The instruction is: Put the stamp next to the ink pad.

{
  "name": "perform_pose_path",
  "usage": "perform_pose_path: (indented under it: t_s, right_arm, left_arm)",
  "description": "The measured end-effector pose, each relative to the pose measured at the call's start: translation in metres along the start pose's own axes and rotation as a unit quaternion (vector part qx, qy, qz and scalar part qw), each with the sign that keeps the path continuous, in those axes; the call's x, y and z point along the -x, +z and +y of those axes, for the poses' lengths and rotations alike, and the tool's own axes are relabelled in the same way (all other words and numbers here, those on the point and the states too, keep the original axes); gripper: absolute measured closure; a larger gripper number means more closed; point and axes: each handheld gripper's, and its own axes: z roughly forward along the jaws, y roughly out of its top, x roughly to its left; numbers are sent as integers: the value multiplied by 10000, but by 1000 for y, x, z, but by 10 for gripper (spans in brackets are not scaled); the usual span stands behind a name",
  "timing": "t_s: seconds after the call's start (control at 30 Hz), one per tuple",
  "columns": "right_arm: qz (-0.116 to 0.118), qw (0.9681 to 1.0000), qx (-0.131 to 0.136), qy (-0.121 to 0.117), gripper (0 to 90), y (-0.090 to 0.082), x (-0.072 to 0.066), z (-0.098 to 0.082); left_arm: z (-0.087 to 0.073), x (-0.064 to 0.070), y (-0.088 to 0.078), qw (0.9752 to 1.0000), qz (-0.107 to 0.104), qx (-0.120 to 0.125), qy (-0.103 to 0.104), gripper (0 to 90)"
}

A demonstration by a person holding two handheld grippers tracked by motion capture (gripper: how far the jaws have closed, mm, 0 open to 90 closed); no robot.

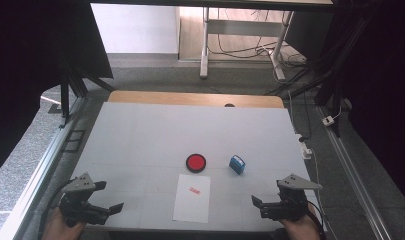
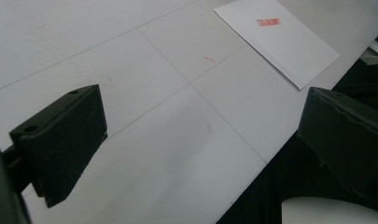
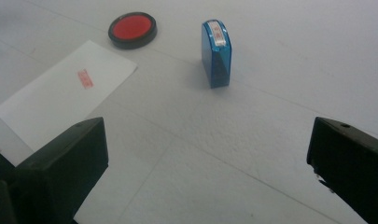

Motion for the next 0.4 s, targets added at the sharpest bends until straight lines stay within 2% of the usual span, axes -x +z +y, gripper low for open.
perform_pose_path:
  t_s: [0.13,0.4]
  right_arm:
    - [-56,9998,-178,-7,0,-1,2,-6]
    - [-147,9995,-276,44,0,-1,3,-8]
  left_arm:
    - [1,0,1,10000,7,-4,8,12]
    - [2,-1,2,10000,-43,-16,-9,12]
